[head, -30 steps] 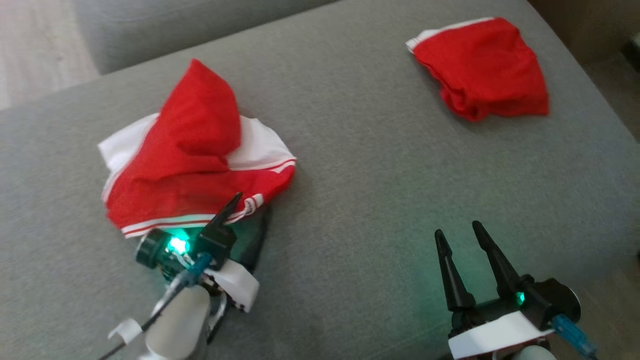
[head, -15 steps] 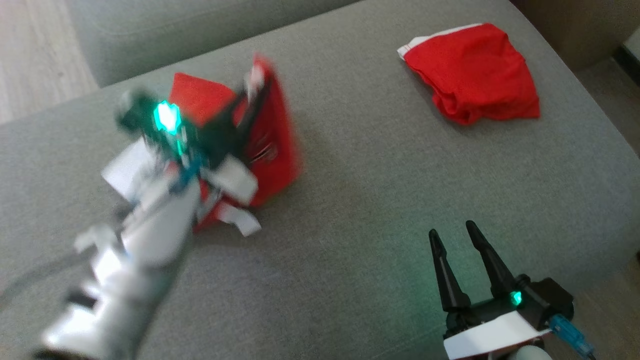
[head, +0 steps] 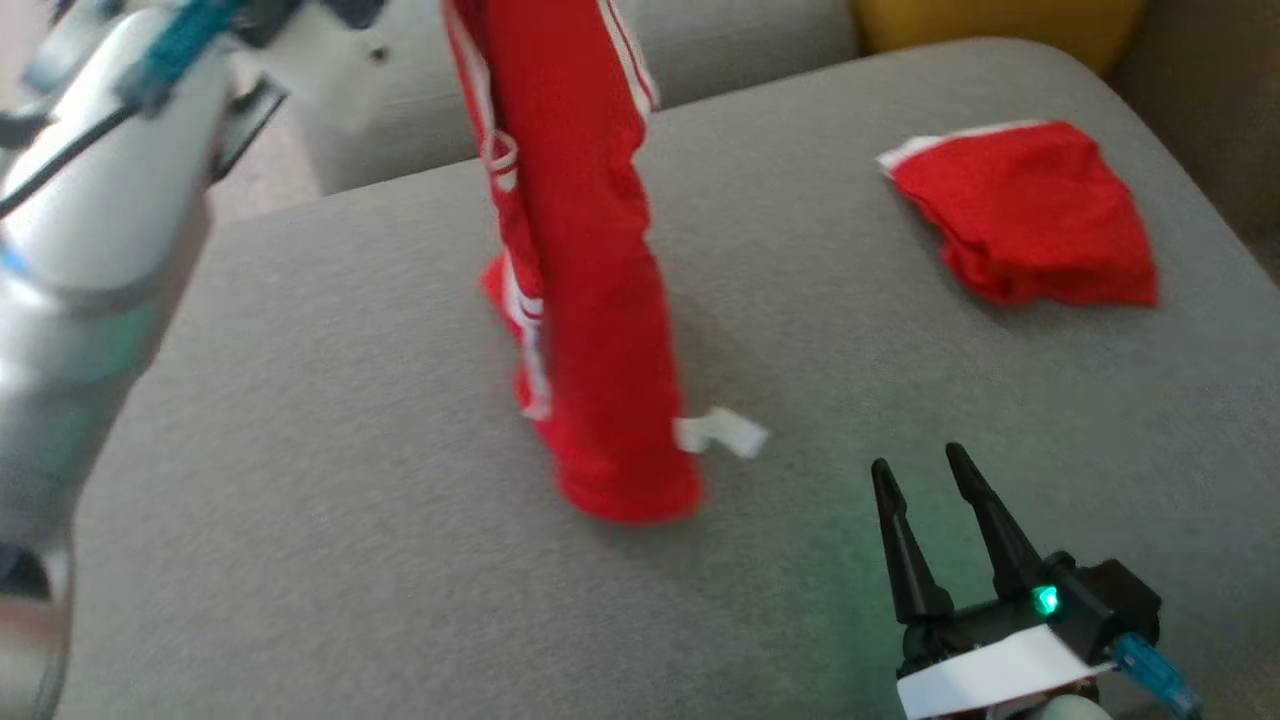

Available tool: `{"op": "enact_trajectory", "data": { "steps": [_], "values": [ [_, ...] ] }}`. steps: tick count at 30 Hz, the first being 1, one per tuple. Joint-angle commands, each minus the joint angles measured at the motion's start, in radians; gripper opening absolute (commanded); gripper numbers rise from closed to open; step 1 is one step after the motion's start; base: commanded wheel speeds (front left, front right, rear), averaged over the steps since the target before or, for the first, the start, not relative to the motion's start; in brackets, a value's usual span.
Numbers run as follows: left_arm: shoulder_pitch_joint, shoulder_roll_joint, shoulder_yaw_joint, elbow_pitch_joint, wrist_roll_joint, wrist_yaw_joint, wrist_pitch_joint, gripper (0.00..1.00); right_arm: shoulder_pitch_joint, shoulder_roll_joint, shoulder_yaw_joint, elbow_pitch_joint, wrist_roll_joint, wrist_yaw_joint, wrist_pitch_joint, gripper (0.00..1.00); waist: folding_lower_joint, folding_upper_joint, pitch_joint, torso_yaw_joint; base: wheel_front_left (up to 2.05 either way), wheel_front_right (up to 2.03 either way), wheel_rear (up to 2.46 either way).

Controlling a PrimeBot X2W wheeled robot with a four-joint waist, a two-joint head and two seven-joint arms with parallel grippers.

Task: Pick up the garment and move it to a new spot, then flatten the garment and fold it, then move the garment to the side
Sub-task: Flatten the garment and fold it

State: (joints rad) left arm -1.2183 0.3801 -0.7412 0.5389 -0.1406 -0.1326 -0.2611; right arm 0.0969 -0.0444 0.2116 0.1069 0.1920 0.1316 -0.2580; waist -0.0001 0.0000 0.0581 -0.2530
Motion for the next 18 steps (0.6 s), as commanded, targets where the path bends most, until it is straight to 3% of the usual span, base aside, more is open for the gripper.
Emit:
{"op": "enact_trajectory", "data": {
  "steps": [1, 6, 11, 18],
  "values": [
    [0.006, 0.078, 0.042, -0.006, -0.029, 0.002, -0.001, 0.00, -0.014, -0.006, 0.020, -0.036, -0.006, -0.001, -0.004, 1.00, 0.0001, 0.0000, -0.014, 0.065, 0.00, 0.00, 0.00],
    [0.168, 0.145, 0.071, 0.005, -0.092, 0.019, -0.001, 0.00, -0.002, -0.006, 0.021, -0.035, -0.010, -0.001, -0.004, 1.00, 0.0001, 0.0000, -0.015, 0.132, 0.00, 0.00, 0.00],
    [0.483, 0.204, 0.130, -0.044, -0.192, 0.087, -0.001, 0.00, 0.009, -0.006, 0.013, -0.022, -0.025, -0.001, -0.004, 1.00, 0.0001, 0.0000, -0.005, 0.209, 0.00, 0.00, 0.00],
    [0.919, 0.189, 0.232, -0.195, -0.296, 0.187, -0.001, 0.00, 0.019, -0.006, -0.008, -0.004, -0.045, -0.001, -0.004, 1.00, 0.0001, 0.0000, 0.001, 0.300, 0.00, 0.00, 0.00]
  ]
}}
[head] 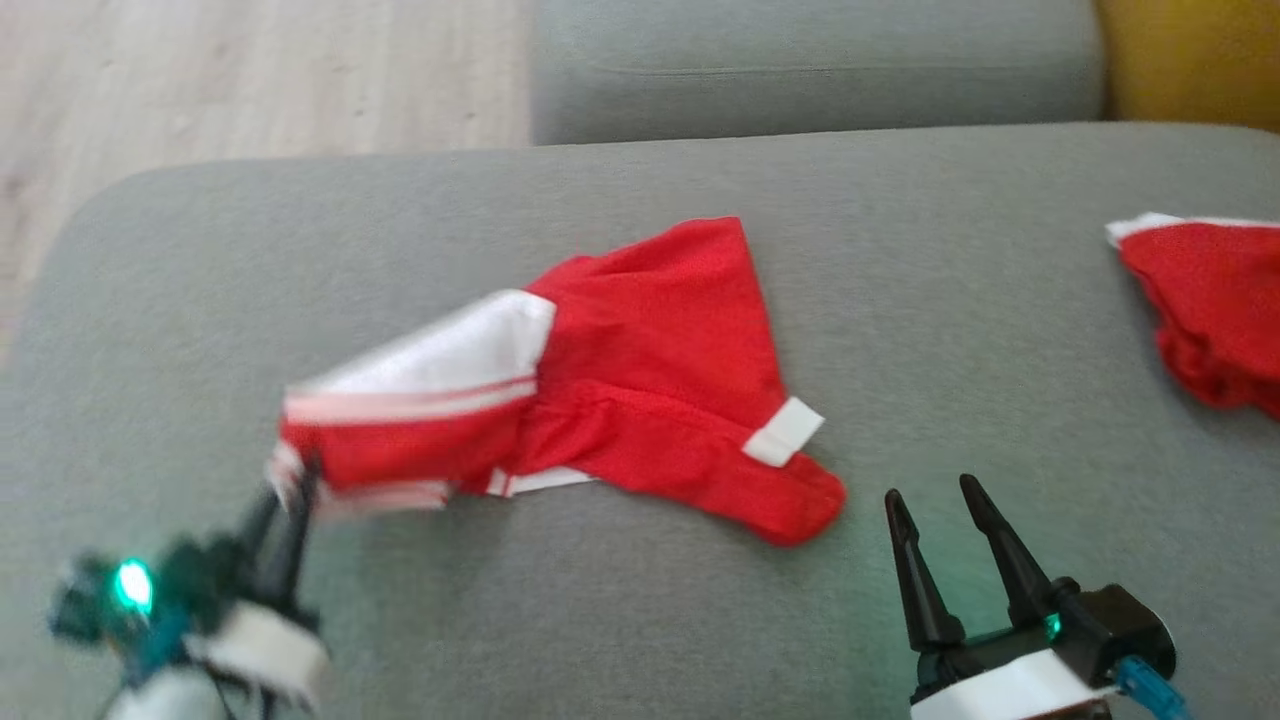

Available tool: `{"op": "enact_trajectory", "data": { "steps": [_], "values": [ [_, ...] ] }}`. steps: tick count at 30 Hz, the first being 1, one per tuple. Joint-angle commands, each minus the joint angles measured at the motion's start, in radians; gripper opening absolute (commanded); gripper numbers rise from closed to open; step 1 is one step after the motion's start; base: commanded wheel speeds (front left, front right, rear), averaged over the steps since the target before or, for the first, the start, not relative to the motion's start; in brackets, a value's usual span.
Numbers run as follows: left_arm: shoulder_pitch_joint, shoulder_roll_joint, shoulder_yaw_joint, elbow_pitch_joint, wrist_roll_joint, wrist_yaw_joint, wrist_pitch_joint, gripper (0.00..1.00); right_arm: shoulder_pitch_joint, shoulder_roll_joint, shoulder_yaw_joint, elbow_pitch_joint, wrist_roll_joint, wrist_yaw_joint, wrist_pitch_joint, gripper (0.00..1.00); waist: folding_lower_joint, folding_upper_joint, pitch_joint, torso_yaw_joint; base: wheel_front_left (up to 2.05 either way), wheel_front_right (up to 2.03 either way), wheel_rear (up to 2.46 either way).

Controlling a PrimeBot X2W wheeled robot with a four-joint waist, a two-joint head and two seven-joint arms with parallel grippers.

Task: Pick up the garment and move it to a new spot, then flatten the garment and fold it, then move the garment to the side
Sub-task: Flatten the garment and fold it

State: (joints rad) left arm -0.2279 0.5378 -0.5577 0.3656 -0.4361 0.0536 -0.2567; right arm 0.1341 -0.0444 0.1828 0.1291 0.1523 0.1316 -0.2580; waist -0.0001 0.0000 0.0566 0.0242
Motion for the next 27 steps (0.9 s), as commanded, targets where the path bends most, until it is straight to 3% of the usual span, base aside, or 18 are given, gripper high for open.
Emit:
{"op": "enact_trajectory", "data": {
  "steps": [1, 8, 9, 11, 14, 17, 21, 27],
  "values": [
    [0.027, 0.009, 0.058, -0.066, -0.009, 0.018, -0.005, 0.00, -0.016, -0.006, 0.016, -0.023, -0.010, -0.001, -0.004, 1.00, 0.0001, 0.0000, 0.003, 0.044, 0.00, 0.00, 0.00],
    [0.235, -0.046, -0.017, -0.151, 0.029, -0.003, -0.005, 0.00, -0.010, -0.006, 0.017, -0.014, -0.013, -0.001, -0.004, 1.00, 0.0001, 0.0000, -0.002, 0.104, 0.00, 0.00, 0.00],
    [0.243, -0.051, -0.038, -0.152, 0.047, -0.012, -0.005, 0.11, -0.009, -0.006, 0.020, -0.013, -0.013, -0.001, -0.004, 1.00, 0.0001, 0.0000, -0.002, 0.110, 0.00, 0.00, 0.00],
    [0.247, -0.065, -0.086, -0.147, 0.089, -0.025, -0.005, 1.00, -0.007, -0.006, 0.022, -0.011, -0.013, -0.001, -0.004, 1.00, 0.0001, 0.0000, -0.002, 0.120, 0.00, 0.00, 0.00],
    [0.232, -0.095, -0.158, -0.123, 0.141, -0.055, -0.002, 1.00, -0.012, -0.006, 0.025, -0.010, -0.015, -0.001, -0.004, 1.00, 0.0001, 0.0000, 0.004, 0.126, 0.00, 0.00, 0.00],
    [0.217, -0.121, -0.167, -0.102, 0.132, -0.063, 0.000, 1.00, -0.023, -0.006, 0.030, -0.010, -0.019, -0.001, -0.004, 1.00, 0.0001, 0.0000, 0.016, 0.122, 0.00, 0.00, 0.00],
    [0.208, -0.131, -0.104, -0.140, 0.050, -0.063, 0.000, 1.00, -0.032, -0.006, 0.027, -0.011, -0.029, -0.001, -0.004, 1.00, 0.0001, 0.0000, 0.036, 0.112, 0.00, 0.00, 0.00],
    [0.189, -0.090, -0.008, -0.364, -0.081, -0.080, 0.067, 1.00, -0.041, -0.006, 0.020, -0.010, -0.038, -0.001, -0.004, 1.00, 0.0001, 0.0000, 0.057, 0.096, 0.00, 0.00, 0.00]
  ]
}}
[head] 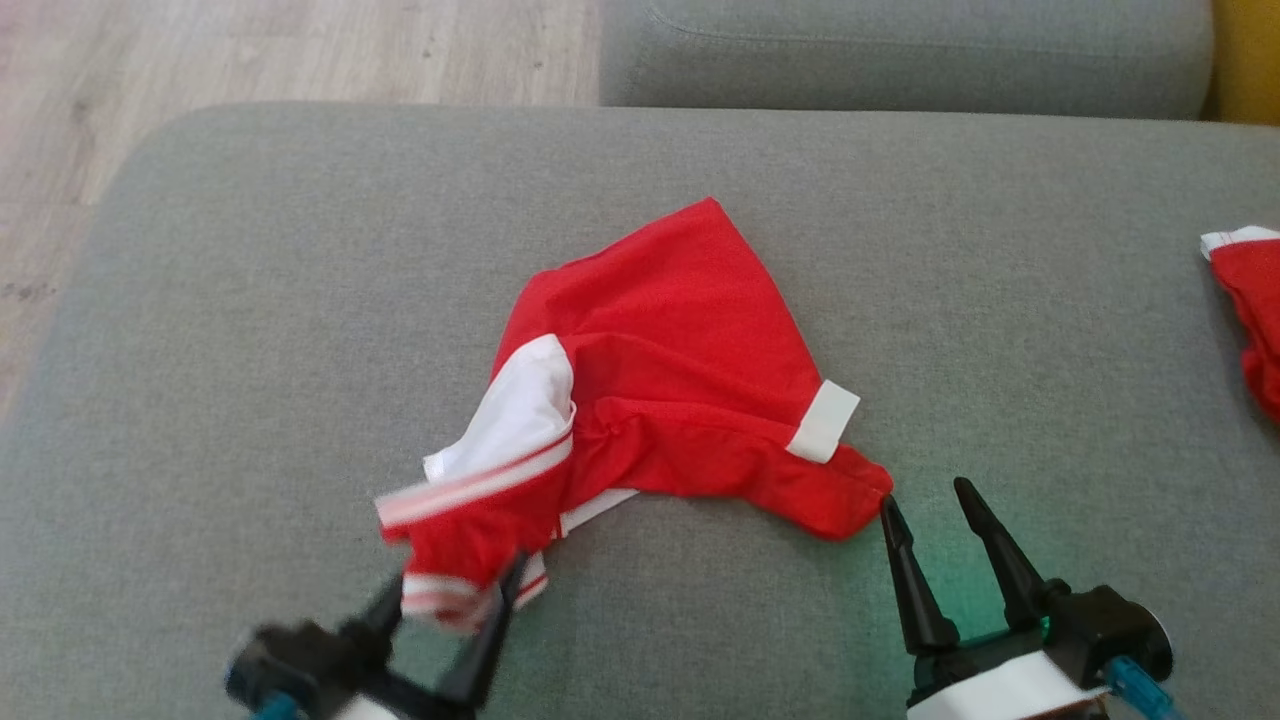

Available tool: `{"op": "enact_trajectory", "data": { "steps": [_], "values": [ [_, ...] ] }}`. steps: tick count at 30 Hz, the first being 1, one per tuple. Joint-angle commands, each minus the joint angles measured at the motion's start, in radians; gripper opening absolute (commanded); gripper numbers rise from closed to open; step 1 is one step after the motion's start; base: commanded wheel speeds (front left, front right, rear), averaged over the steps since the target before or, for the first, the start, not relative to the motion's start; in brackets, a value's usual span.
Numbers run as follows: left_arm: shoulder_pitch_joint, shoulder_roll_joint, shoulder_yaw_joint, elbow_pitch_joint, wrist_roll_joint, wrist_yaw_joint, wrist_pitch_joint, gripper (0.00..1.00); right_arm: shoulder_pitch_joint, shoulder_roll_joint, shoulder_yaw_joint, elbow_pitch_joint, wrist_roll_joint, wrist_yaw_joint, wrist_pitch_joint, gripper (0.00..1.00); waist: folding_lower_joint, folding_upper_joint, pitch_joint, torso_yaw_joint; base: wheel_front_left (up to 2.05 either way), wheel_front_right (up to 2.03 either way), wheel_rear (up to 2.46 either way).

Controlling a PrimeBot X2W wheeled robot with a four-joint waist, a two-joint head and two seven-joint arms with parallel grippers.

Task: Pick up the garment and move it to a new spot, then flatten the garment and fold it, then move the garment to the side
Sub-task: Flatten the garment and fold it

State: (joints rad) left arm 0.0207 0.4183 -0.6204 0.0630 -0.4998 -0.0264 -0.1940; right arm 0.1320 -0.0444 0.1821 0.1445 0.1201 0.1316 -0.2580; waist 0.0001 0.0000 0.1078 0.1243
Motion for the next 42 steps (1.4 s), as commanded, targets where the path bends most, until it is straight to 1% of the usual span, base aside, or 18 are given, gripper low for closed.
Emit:
{"op": "enact_trajectory", "data": {
  "steps": [1, 4, 5, 6, 10, 16, 19, 21, 23, 26, 30, 33, 38, 42],
  "values": [
    [-0.069, 0.040, 0.071, -0.101, -0.030, 0.001, 0.016, 1.00, -0.041, -0.006, 0.020, -0.026, -0.007, -0.001, -0.004, 1.00, -0.0001, 0.0000, 0.009, -0.007, 0.00, 0.00, 0.00],
    [-0.087, 0.060, 0.126, -0.210, -0.099, 0.000, 0.048, 1.00, -0.049, -0.006, 0.026, -0.024, -0.010, -0.001, -0.004, 1.00, -0.0001, 0.0000, 0.017, -0.017, 0.00, 0.00, 0.00],
    [-0.087, 0.060, 0.126, -0.210, -0.099, 0.000, 0.048, 1.00, -0.049, -0.006, 0.026, -0.024, -0.010, -0.001, -0.004, 1.00, -0.0001, 0.0000, 0.017, -0.017, 0.00, 0.00, 0.00],
    [-0.094, 0.067, 0.144, -0.243, -0.124, -0.002, 0.059, 1.00, -0.053, -0.006, 0.028, -0.024, -0.011, -0.001, -0.004, 1.00, -0.0001, 0.0000, 0.019, -0.020, 0.00, 0.00, 0.00],
    [-0.123, 0.110, 0.220, -0.384, -0.198, -0.008, 0.092, 1.00, -0.059, -0.006, 0.023, -0.025, -0.015, -0.001, -0.004, 1.00, -0.0001, 0.0000, 0.026, -0.032, 0.00, 0.00, 0.00],
    [-0.176, 0.186, 0.328, -0.554, -0.235, -0.002, 0.116, 1.00, -0.057, -0.006, 0.019, -0.024, -0.015, -0.001, -0.004, 1.00, -0.0001, 0.0000, 0.024, -0.044, 0.00, 0.00, 0.00],
    [-0.185, 0.206, 0.361, -0.578, -0.255, 0.006, 0.130, 1.00, -0.059, -0.006, 0.021, -0.023, -0.010, -0.001, -0.004, 1.00, -0.0001, 0.0000, 0.021, -0.049, 0.00, 0.00, 0.00],
    [-0.180, 0.232, 0.370, -0.535, -0.238, 0.017, 0.148, 1.00, -0.062, -0.006, 0.025, -0.023, -0.007, -0.001, -0.004, 1.00, -0.0001, 0.0000, 0.021, -0.052, 0.00, 0.00, 0.00],
    [-0.176, 0.250, 0.368, -0.454, -0.213, 0.023, 0.157, 1.00, -0.065, -0.006, 0.029, -0.023, -0.004, -0.001, -0.004, 1.00, -0.0001, 0.0000, 0.023, -0.053, 0.00, 0.00, 0.00],
    [-0.189, 0.271, 0.332, -0.309, -0.173, -0.003, 0.169, 1.00, -0.073, -0.006, 0.035, -0.022, -0.002, -0.001, -0.004, 1.00, -0.0001, 0.0000, 0.031, -0.055, 0.00, 0.00, 0.00],
    [-0.247, 0.276, 0.272, -0.116, -0.151, -0.050, 0.201, 1.00, -0.085, -0.006, 0.036, -0.024, -0.005, -0.001, -0.004, 1.00, -0.0001, 0.0000, 0.051, -0.056, 0.00, 0.00, 0.00],
    [-0.308, 0.284, 0.216, 0.013, -0.119, -0.075, 0.230, 1.00, -0.097, -0.006, 0.036, -0.023, -0.008, -0.001, -0.004, 1.00, -0.0001, 0.0000, 0.068, -0.060, 0.00, 0.00, 0.00],
    [-0.394, 0.276, 0.141, 0.172, -0.110, -0.097, 0.245, 1.00, -0.113, -0.006, 0.040, -0.022, -0.007, -0.001, -0.004, 1.00, -0.0001, 0.0000, 0.097, -0.074, 0.00, 0.00, 0.00],
    [-0.427, 0.279, 0.088, 0.257, -0.091, -0.102, 0.221, 1.00, -0.127, -0.006, 0.042, -0.021, 0.000, -0.001, -0.004, 1.00, -0.0001, 0.0000, 0.116, -0.093, 0.00, 0.00, 0.00]
  ]
}}
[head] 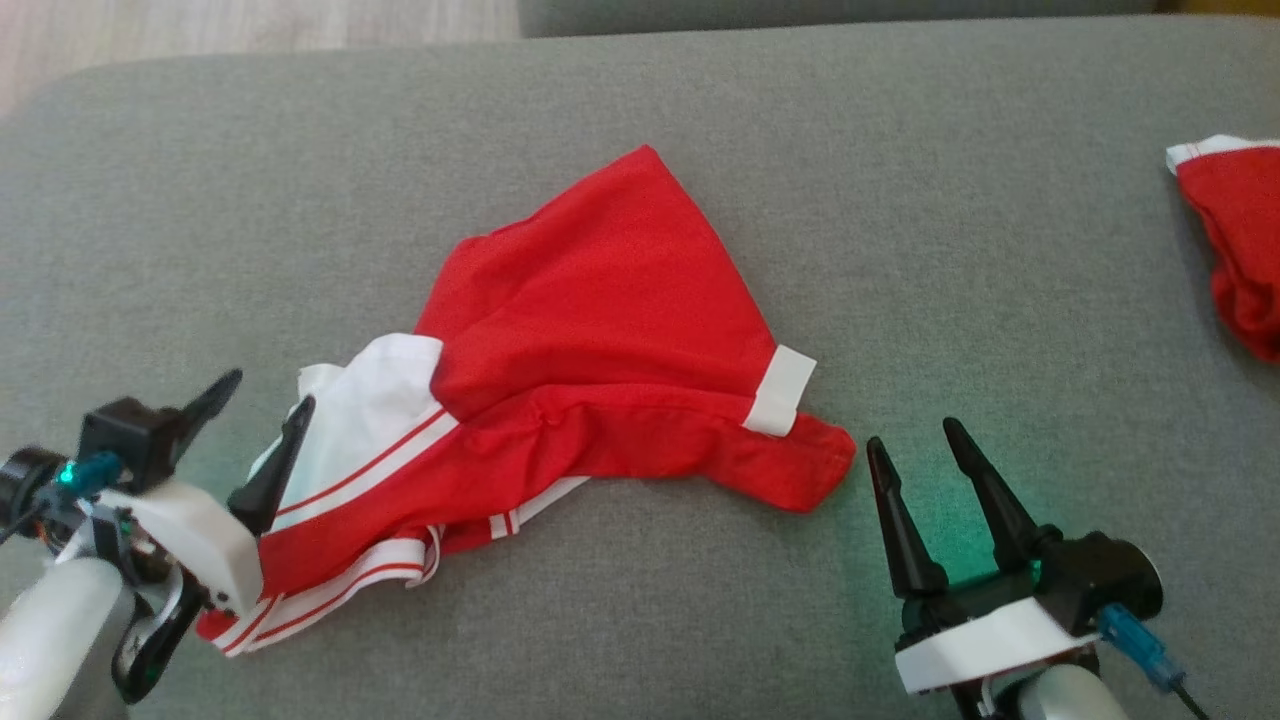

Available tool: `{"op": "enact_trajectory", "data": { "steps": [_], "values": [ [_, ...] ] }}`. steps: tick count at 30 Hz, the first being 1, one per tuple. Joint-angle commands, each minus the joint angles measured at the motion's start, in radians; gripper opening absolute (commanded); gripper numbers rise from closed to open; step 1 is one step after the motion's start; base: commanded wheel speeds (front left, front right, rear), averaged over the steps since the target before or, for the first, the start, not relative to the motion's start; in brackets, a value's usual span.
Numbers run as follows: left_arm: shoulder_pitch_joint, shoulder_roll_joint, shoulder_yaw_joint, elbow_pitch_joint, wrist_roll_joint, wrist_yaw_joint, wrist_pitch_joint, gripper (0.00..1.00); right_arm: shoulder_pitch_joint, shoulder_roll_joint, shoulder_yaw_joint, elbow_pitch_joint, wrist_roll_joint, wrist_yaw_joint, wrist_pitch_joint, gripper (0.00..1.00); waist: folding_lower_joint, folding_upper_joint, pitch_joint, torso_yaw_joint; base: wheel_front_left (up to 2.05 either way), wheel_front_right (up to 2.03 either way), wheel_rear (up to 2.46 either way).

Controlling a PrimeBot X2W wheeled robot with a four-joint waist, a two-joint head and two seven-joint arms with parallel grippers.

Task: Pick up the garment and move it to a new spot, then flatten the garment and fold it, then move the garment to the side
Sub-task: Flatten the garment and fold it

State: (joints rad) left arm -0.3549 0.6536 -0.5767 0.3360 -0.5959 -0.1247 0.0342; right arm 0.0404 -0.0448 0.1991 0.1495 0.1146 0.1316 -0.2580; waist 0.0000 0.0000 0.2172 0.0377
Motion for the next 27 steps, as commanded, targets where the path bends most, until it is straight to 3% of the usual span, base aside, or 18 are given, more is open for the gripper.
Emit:
{"op": "enact_trajectory", "data": {
  "steps": [1, 16, 27],
  "values": [
    [-0.057, 0.043, 0.032, 0.001, 0.005, -0.004, -0.013, 1.00, -0.037, -0.005, 0.025, -0.026, 0.007, -0.001, -0.004, 1.00, 0.0000, 0.0000, 0.011, -0.009, 0.00, 0.00, 0.00],
    [-0.163, 0.035, -0.084, 0.152, 0.008, -0.006, -0.089, 1.00, -0.060, -0.005, 0.018, -0.033, 0.004, -0.001, -0.004, 1.00, 0.0000, 0.0000, 0.060, -0.012, 0.00, 0.00, 0.00],
    [-0.229, -0.035, -0.137, 0.294, 0.024, -0.006, -0.143, 1.00, -0.076, -0.005, 0.023, -0.028, -0.009, -0.001, -0.004, 1.00, 0.0000, 0.0000, 0.089, -0.013, 0.00, 0.00, 0.00]
  ]
}}
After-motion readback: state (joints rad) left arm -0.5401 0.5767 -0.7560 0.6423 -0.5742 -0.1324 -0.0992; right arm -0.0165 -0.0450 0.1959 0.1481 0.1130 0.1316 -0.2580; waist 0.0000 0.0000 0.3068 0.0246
